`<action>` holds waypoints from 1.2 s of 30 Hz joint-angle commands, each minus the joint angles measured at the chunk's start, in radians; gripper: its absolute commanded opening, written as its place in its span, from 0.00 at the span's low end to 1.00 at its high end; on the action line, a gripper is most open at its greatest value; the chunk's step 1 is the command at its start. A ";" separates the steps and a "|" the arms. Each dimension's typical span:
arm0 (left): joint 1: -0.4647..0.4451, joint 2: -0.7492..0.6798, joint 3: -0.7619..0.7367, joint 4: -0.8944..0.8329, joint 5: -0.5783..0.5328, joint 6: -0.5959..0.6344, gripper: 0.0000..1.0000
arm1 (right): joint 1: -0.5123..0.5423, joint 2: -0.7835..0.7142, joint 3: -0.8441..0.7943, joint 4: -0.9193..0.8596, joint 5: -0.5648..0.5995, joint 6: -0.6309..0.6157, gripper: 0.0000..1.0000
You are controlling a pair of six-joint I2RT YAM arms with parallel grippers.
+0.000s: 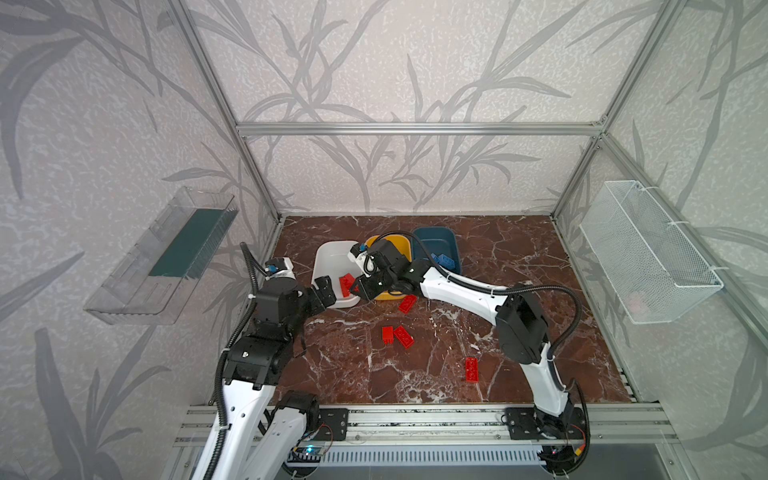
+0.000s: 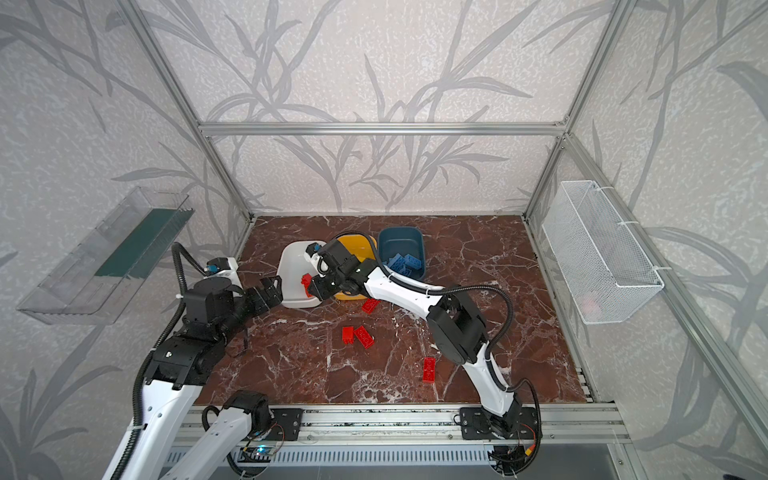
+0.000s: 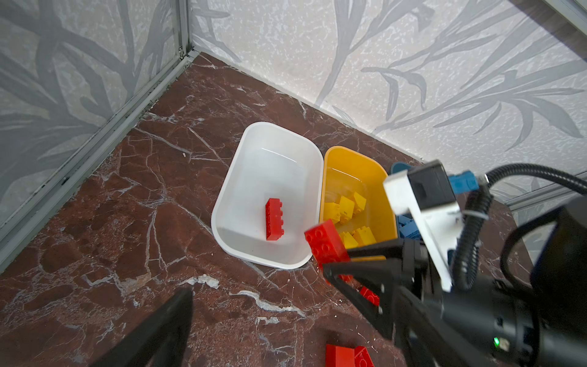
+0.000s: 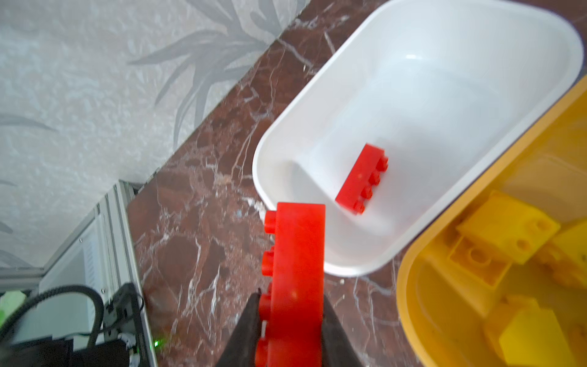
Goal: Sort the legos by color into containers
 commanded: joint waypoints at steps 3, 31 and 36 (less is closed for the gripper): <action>-0.005 -0.008 0.012 -0.003 -0.014 -0.008 0.96 | -0.033 0.179 0.230 -0.092 -0.105 0.062 0.15; -0.262 0.274 0.098 -0.094 -0.098 -0.071 0.96 | -0.163 -0.339 -0.412 0.184 0.006 0.091 0.62; -0.369 0.372 0.051 -0.087 -0.117 -0.176 0.94 | -0.213 -0.563 -0.709 0.246 0.117 0.121 0.62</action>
